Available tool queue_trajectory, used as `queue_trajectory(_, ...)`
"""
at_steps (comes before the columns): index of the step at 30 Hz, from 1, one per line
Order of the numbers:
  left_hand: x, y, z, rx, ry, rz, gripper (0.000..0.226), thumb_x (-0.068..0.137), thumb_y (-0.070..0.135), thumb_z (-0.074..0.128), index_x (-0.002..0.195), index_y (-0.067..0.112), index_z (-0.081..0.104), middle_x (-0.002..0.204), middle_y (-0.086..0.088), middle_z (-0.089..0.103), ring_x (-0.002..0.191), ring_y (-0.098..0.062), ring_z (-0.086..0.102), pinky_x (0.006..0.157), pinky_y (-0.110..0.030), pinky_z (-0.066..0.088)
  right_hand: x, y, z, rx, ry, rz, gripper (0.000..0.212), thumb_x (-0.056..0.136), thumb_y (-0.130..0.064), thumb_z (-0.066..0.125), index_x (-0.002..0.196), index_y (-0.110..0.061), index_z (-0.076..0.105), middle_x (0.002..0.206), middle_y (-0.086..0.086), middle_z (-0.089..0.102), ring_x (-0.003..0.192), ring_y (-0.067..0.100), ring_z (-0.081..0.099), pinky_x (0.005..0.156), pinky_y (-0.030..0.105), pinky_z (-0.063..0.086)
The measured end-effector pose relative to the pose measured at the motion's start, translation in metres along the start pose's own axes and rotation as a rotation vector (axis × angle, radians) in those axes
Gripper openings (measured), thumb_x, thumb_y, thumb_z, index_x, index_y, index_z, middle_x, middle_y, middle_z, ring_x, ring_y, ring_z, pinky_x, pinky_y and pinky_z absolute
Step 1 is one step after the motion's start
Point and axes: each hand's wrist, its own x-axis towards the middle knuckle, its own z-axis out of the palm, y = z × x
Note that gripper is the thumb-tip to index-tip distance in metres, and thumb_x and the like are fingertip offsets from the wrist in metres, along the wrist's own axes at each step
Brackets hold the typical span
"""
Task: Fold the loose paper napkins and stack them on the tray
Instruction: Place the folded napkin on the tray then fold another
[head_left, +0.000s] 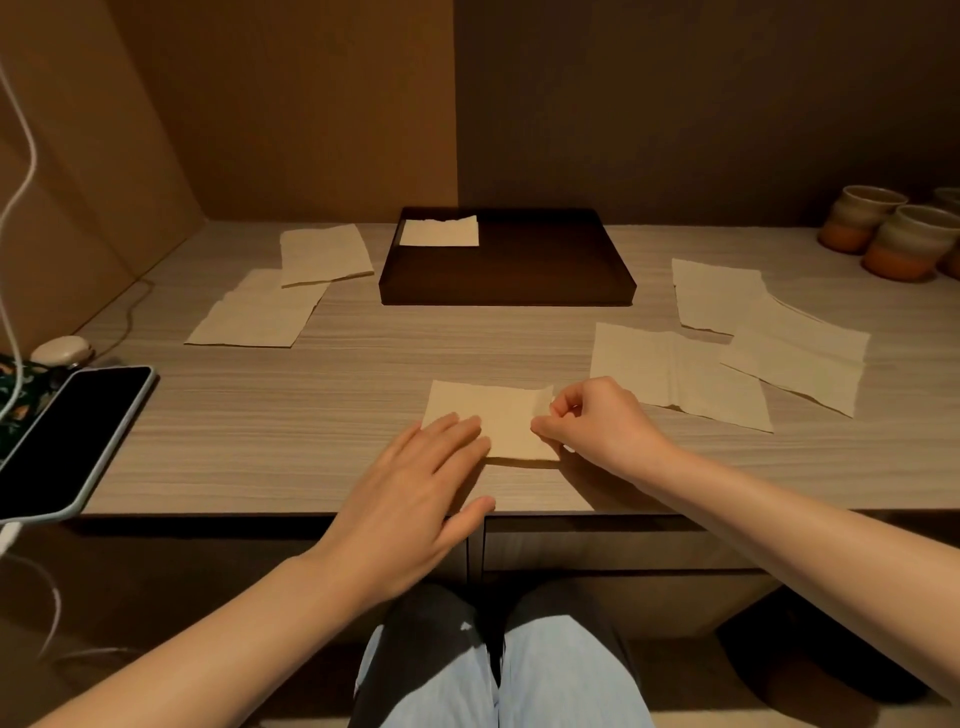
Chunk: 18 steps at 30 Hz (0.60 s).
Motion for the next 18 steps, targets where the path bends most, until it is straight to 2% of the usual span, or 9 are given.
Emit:
queue_trajectory(2, -0.002, -0.001, 0.003, 0.008, -0.038, 0.001, 0.060, 0.096, 0.058, 0.023, 0.147, 0.027, 0.032, 0.155, 0.007, 0.027, 0.143, -0.006, 0.013, 0.114, -0.029, -0.001, 0.000, -0.001, -0.001, -0.004, -0.007, 0.005, 0.025, 0.088, -0.023, 0.067, 0.074, -0.002, 0.071, 0.071, 0.003, 0.068, 0.073, 0.015, 0.064, 0.064, 0.026, 0.049)
queue_trajectory(5, -0.002, -0.002, 0.004, -0.007, -0.053, 0.000, 0.062, 0.095, 0.059, 0.019, 0.148, 0.028, 0.028, 0.155, 0.008, 0.025, 0.143, -0.005, 0.010, 0.113, -0.028, -0.005, 0.000, -0.001, -0.006, -0.038, -0.022, 0.031, 0.025, 0.091, -0.030, 0.064, 0.078, -0.009, 0.070, 0.076, 0.000, 0.068, 0.075, 0.013, 0.062, 0.065, 0.026, 0.050)
queue_trajectory(7, -0.002, -0.003, 0.004, -0.007, -0.063, 0.013, 0.062, 0.096, 0.059, 0.019, 0.148, 0.028, 0.028, 0.155, 0.008, 0.025, 0.143, -0.006, 0.011, 0.114, -0.030, -0.003, -0.005, 0.000, -0.010, -0.200, 0.084, -0.042, 0.023, 0.094, -0.038, 0.057, 0.092, -0.017, 0.066, 0.085, -0.003, 0.067, 0.080, 0.013, 0.062, 0.073, 0.034, 0.055)
queue_trajectory(9, -0.002, -0.003, 0.003, 0.001, -0.075, 0.027, 0.061, 0.096, 0.059, 0.020, 0.148, 0.028, 0.028, 0.155, 0.007, 0.025, 0.144, -0.008, 0.011, 0.115, -0.031, -0.001, -0.016, -0.003, -0.012, -0.429, 0.224, -0.210, 0.030, 0.097, -0.042, 0.049, 0.116, -0.021, 0.058, 0.106, -0.005, 0.065, 0.099, 0.013, 0.059, 0.085, 0.036, 0.053)
queue_trajectory(10, -0.003, -0.003, 0.003, 0.011, -0.084, 0.033, 0.061, 0.096, 0.059, 0.020, 0.149, 0.028, 0.027, 0.156, 0.007, 0.024, 0.144, -0.008, 0.011, 0.115, -0.032, 0.000, -0.023, -0.004, -0.011, -0.482, 0.212, -0.304, 0.037, 0.098, -0.043, 0.045, 0.127, -0.021, 0.053, 0.120, -0.004, 0.061, 0.112, 0.014, 0.054, 0.094, 0.035, 0.049)
queue_trajectory(11, -0.003, -0.003, 0.003, 0.028, -0.090, 0.039, 0.061, 0.096, 0.059, 0.020, 0.149, 0.029, 0.026, 0.156, 0.006, 0.024, 0.145, -0.009, 0.010, 0.116, -0.033, 0.001, -0.030, -0.005, -0.008, -0.512, 0.128, -0.383, 0.046, 0.099, -0.045, 0.039, 0.138, -0.021, 0.046, 0.134, -0.002, 0.053, 0.126, 0.015, 0.045, 0.104, 0.035, 0.042)
queue_trajectory(13, -0.004, -0.001, 0.003, 0.057, -0.100, 0.049, 0.062, 0.096, 0.061, 0.019, 0.149, 0.029, 0.026, 0.156, 0.006, 0.024, 0.145, -0.011, 0.009, 0.116, -0.037, 0.003, -0.042, -0.002, 0.003, -0.585, -0.080, -0.518, 0.064, 0.097, -0.052, 0.026, 0.152, -0.020, 0.026, 0.157, 0.000, 0.028, 0.145, 0.016, 0.021, 0.119, 0.034, 0.018)
queue_trajectory(15, -0.004, 0.002, 0.000, 0.049, -0.114, 0.052, 0.064, 0.095, 0.064, 0.017, 0.149, 0.031, 0.025, 0.156, 0.007, 0.023, 0.146, -0.013, 0.006, 0.117, -0.041, 0.003, -0.049, 0.008, 0.011, -0.681, -0.190, -0.589, 0.072, 0.096, -0.058, 0.020, 0.155, -0.018, 0.012, 0.163, 0.001, 0.009, 0.149, 0.015, 0.000, 0.117, 0.030, -0.003)
queue_trajectory(18, -0.008, 0.002, -0.002, 0.048, -0.143, 0.067, 0.064, 0.094, 0.066, 0.016, 0.149, 0.035, 0.023, 0.157, 0.010, 0.020, 0.146, -0.012, 0.004, 0.117, -0.047, 0.001, -0.053, 0.026, 0.013, -0.750, -0.211, -0.642, 0.071, 0.099, -0.057, 0.021, 0.155, -0.016, 0.006, 0.162, 0.003, 0.002, 0.148, 0.016, -0.006, 0.113, 0.033, -0.013)
